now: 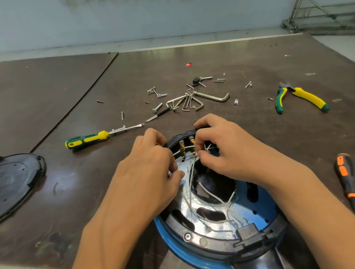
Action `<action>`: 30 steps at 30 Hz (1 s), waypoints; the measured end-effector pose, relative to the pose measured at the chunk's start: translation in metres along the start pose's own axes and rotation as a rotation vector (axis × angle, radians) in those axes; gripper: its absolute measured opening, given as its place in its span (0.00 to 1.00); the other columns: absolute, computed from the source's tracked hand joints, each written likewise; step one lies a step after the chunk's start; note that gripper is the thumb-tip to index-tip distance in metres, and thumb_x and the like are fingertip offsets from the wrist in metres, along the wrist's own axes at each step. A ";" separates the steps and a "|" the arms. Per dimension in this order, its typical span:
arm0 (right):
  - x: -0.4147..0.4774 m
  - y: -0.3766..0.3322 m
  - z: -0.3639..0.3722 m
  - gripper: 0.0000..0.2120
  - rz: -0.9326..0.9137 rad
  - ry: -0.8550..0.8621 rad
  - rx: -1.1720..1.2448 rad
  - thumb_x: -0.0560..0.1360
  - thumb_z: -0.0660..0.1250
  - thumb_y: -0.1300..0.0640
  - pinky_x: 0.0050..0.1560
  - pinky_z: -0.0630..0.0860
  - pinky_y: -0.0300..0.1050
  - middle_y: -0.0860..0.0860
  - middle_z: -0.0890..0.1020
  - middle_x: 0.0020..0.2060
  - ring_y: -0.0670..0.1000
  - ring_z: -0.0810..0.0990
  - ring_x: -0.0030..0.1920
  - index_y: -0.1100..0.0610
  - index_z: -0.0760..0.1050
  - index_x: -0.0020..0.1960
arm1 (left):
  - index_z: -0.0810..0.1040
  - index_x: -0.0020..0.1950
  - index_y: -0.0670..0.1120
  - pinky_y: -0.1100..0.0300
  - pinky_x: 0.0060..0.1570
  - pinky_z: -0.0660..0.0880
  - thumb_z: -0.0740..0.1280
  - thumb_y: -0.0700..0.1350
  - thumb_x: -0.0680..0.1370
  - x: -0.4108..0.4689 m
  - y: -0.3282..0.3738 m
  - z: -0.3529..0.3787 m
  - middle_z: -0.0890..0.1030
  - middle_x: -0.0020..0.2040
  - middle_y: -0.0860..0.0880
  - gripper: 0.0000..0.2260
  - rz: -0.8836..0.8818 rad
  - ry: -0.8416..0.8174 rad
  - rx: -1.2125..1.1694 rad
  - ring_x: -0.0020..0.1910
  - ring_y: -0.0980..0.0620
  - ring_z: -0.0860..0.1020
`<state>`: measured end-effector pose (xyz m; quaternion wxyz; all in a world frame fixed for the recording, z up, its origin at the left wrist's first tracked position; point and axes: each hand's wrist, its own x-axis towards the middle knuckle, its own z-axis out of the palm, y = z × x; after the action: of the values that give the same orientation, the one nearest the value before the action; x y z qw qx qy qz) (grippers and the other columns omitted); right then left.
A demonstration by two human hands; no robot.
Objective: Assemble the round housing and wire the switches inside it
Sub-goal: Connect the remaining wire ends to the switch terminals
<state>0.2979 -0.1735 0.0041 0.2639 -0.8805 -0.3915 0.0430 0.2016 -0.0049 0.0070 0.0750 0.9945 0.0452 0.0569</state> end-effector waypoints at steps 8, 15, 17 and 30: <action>0.000 -0.001 0.000 0.07 0.006 0.010 -0.019 0.76 0.68 0.54 0.61 0.73 0.46 0.47 0.72 0.61 0.47 0.71 0.65 0.47 0.74 0.41 | 0.76 0.34 0.54 0.68 0.45 0.68 0.67 0.59 0.72 0.004 -0.006 0.003 0.65 0.51 0.59 0.11 0.037 -0.015 -0.309 0.53 0.61 0.66; 0.000 -0.002 0.001 0.08 0.005 -0.002 -0.036 0.77 0.69 0.52 0.66 0.70 0.48 0.45 0.71 0.64 0.46 0.69 0.67 0.43 0.72 0.41 | 0.77 0.34 0.54 0.67 0.39 0.66 0.64 0.62 0.71 0.002 -0.007 -0.004 0.67 0.52 0.60 0.14 0.054 0.037 -0.305 0.50 0.63 0.69; 0.000 -0.003 0.000 0.09 -0.001 -0.001 -0.040 0.77 0.68 0.51 0.67 0.69 0.50 0.45 0.71 0.64 0.46 0.68 0.67 0.42 0.71 0.41 | 0.79 0.35 0.54 0.60 0.46 0.73 0.66 0.61 0.72 0.002 -0.007 -0.005 0.68 0.57 0.60 0.12 0.043 0.049 -0.272 0.56 0.63 0.69; 0.001 -0.007 0.000 0.12 -0.026 -0.025 -0.043 0.78 0.68 0.49 0.70 0.65 0.51 0.46 0.70 0.65 0.47 0.66 0.69 0.39 0.67 0.41 | 0.85 0.45 0.55 0.57 0.58 0.70 0.72 0.52 0.75 0.012 0.006 0.010 0.68 0.69 0.55 0.03 -0.092 0.052 -0.319 0.66 0.56 0.69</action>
<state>0.2939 -0.1689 0.0081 0.2406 -0.8802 -0.4069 0.0424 0.2151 -0.0115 -0.0006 0.2331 0.9651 0.0830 0.0855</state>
